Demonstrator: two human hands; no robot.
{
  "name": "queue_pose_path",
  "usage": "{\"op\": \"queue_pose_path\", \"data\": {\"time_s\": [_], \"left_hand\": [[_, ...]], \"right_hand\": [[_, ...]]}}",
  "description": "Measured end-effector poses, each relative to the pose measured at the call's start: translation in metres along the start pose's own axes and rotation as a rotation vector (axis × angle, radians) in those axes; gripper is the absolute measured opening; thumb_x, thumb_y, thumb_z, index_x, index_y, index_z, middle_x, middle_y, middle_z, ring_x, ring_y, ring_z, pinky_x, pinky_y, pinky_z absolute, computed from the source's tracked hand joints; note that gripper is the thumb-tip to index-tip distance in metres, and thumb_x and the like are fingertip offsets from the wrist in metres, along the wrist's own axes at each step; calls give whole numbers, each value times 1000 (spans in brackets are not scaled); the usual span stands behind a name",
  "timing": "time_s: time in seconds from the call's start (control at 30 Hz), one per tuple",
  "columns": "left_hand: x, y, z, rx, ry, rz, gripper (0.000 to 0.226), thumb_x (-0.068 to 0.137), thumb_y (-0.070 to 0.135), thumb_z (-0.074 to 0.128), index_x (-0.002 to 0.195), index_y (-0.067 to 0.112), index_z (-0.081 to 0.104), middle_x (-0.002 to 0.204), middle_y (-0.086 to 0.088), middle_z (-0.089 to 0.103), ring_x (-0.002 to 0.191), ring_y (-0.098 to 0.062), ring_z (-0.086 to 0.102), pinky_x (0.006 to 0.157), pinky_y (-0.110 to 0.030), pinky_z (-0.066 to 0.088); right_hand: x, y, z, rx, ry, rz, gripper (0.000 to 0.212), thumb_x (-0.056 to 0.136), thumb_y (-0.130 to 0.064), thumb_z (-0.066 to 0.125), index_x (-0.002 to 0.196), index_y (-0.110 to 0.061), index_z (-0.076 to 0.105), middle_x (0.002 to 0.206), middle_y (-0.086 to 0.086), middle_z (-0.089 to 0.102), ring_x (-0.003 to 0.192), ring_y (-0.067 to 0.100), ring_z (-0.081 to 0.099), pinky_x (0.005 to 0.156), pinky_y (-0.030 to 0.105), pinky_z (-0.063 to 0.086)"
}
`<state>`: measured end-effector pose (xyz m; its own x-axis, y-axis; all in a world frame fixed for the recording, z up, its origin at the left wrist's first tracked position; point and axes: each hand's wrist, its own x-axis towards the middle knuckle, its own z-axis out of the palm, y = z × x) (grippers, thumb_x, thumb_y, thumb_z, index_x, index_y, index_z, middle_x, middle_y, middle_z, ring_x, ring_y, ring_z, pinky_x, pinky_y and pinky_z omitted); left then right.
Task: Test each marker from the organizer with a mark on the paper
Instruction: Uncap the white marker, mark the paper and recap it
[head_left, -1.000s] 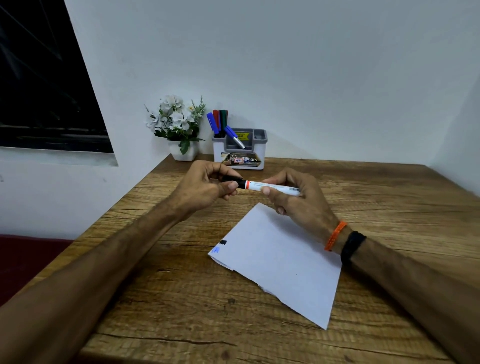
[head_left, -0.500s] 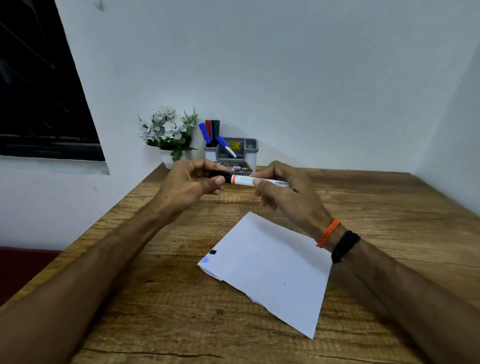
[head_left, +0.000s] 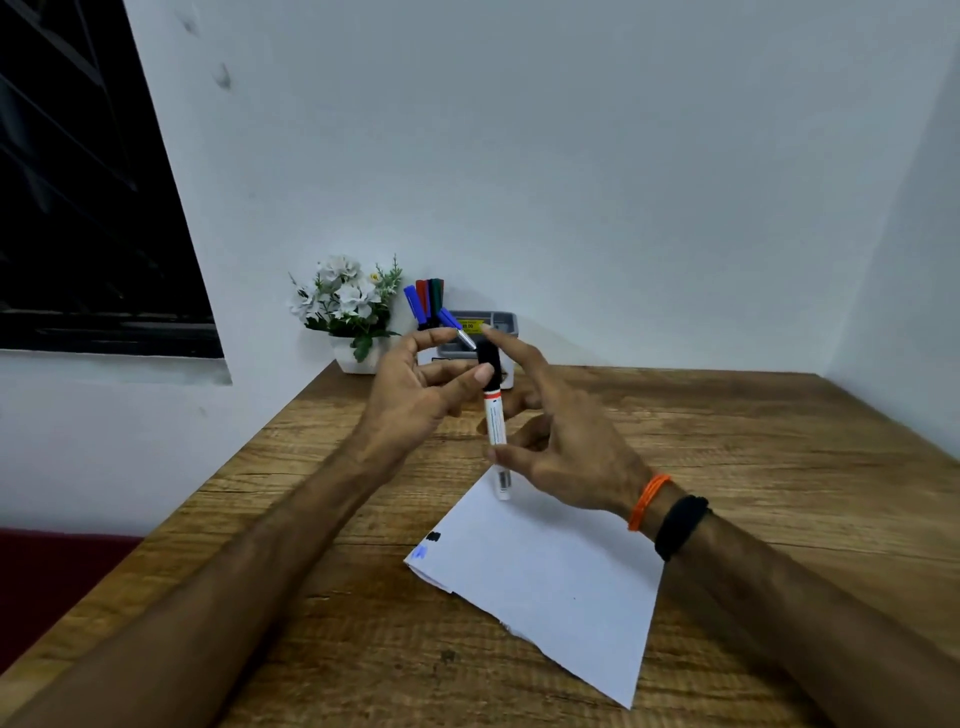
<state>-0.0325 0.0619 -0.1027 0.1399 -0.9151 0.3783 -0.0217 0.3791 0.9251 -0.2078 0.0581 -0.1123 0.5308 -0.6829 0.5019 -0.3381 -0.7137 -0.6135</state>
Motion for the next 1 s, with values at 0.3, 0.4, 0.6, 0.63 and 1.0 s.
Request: {"op": "queue_pose_path", "data": {"time_s": [0.3,0.4,0.6,0.63,1.0], "left_hand": [[6,-18,-11,242,-41,41,54,74,43,70,118,14,57,100,-6,73,94,-15,70,81,-33,56],[12,-40,-19,717,-21,-5,50,88,52,58,123,16,58,122,-2,65,111,-14,59,97,-36,49],[37,-77,-38,1326,-157,-143,81,85,76,30,133,15,50,145,-10,46,134,-29,39,110,-53,31],[38,-79,-38,1349,-199,-156,82,86,76,27,137,16,47,150,-9,41,139,-30,33,113,-53,26],[39,-81,-38,1397,-251,-157,81,90,73,21,147,17,35,160,-8,23,148,-26,18,117,-48,14]], "right_hand": [[3,1,-1,30,57,5,99,73,-3,83,146,-44,30,81,-7,68,65,12,70,63,25,59],[8,6,-3,26,92,26,98,71,-2,83,144,-43,32,83,-3,71,65,9,69,64,22,57],[47,17,-14,-64,151,64,98,69,-4,85,142,-43,32,95,-2,67,67,9,72,73,29,62],[57,20,-14,-66,173,69,98,69,-3,85,142,-41,32,97,-2,66,66,9,72,73,28,62],[145,52,-10,-164,387,66,97,68,-1,85,145,-27,31,101,8,69,68,21,72,72,37,62]]}}
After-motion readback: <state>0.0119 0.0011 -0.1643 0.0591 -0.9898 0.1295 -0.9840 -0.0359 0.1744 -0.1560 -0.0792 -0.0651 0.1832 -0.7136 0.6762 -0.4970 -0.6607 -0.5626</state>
